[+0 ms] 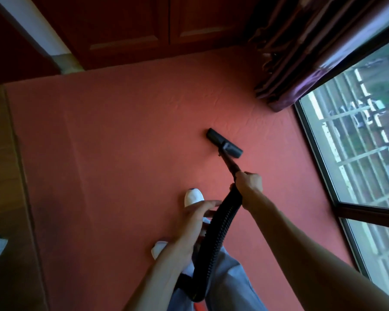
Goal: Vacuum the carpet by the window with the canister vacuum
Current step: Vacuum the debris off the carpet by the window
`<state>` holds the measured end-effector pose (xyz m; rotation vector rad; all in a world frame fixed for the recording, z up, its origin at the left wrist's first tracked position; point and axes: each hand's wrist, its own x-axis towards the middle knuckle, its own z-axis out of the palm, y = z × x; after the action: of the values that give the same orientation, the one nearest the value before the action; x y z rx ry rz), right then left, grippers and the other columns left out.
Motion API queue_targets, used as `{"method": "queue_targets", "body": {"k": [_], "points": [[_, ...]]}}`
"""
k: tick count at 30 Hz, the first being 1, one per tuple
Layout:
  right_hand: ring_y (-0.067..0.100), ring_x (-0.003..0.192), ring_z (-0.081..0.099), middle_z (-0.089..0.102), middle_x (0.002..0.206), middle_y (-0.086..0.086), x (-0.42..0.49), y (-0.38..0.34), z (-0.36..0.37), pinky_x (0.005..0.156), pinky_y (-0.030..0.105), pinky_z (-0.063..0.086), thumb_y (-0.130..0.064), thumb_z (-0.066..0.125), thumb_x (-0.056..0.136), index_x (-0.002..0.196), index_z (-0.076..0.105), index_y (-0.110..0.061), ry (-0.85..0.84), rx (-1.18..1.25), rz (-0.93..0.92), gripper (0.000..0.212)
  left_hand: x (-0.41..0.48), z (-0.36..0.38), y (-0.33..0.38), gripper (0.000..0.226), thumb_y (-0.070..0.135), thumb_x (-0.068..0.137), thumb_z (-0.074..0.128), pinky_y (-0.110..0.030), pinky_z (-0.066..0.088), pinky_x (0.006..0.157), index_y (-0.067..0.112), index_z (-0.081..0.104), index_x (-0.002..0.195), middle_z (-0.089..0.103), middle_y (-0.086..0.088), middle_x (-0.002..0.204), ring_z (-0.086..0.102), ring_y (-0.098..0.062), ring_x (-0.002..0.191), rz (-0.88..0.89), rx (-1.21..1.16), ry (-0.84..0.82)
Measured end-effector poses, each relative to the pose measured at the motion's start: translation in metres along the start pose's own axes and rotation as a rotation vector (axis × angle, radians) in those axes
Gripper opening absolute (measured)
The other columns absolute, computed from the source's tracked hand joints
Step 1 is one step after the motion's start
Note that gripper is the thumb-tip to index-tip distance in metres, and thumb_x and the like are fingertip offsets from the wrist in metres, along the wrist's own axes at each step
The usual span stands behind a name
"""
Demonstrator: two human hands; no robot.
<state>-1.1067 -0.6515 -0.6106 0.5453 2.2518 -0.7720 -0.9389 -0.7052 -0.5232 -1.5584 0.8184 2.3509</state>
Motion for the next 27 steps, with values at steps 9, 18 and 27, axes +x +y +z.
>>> {"method": "queue_targets", "body": {"k": [9,18,27], "points": [[0.035,0.077,0.073,0.067,0.069,0.011,0.071,-0.013,-0.014,0.076,0.047,0.061,-0.017,0.049,0.079,0.091,0.071,-0.011,0.007,-0.089,-0.155,0.026,0.038,0.06,-0.008,0.02,0.025,0.089,0.061,-0.042,0.054,0.08,0.022,0.08,0.095,0.076,-0.001,0.089,0.067,-0.022,0.084,0.104,-0.023,0.045],[0.035,0.069,0.072,0.07,0.079,0.016,0.168,-0.086,-0.052,0.068,0.047,0.062,-0.02,0.048,0.08,0.102,0.069,-0.007,-0.063,-0.115,-0.251,0.033,0.105,0.153,0.046,0.019,0.02,0.088,0.062,-0.029,0.047,0.07,0.017,0.079,0.096,0.073,0.001,0.081,0.064,-0.017,0.072,0.082,-0.082,0.15],[0.037,0.078,0.072,0.073,0.09,0.02,0.244,-0.178,-0.083,0.071,0.049,0.061,-0.025,0.049,0.078,0.101,0.068,-0.003,-0.118,-0.162,-0.329,0.037,0.158,0.233,0.115,0.019,0.019,0.089,0.062,-0.022,0.045,0.051,0.018,0.079,0.098,0.071,0.001,0.076,0.06,-0.008,0.051,0.115,-0.114,0.198]]}}
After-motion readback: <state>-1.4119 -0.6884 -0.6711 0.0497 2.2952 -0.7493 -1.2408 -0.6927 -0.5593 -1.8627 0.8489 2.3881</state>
